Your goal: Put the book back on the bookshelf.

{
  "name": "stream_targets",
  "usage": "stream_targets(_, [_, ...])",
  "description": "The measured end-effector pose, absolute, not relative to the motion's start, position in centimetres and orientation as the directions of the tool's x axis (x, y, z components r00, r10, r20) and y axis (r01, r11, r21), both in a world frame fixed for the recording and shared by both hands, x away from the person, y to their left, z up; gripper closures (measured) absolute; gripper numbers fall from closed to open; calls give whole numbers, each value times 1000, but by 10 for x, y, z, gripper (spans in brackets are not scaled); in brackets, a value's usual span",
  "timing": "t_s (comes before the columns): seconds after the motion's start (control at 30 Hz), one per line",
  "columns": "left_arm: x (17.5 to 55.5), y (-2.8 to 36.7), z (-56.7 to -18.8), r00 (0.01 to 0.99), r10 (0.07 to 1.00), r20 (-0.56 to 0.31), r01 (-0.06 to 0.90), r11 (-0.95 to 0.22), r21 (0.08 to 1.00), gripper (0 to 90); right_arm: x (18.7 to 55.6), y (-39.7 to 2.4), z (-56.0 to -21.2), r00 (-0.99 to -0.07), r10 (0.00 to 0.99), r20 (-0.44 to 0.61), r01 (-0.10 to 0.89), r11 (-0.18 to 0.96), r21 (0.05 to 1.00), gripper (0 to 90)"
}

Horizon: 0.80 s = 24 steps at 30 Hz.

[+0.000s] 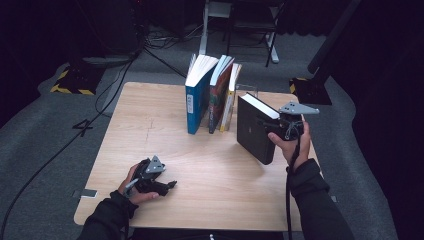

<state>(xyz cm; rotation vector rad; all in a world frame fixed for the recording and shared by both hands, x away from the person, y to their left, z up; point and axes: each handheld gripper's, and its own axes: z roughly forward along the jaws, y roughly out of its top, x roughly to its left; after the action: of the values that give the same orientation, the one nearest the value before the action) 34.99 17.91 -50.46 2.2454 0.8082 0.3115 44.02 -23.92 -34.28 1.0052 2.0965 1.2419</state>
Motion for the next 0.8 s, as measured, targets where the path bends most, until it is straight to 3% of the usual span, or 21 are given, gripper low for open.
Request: stream_targets(0.8, [349,178,-505,779,627,-19,457,-546,702,219,493,-215,-338,-487,873,-22,348,218,912,534])
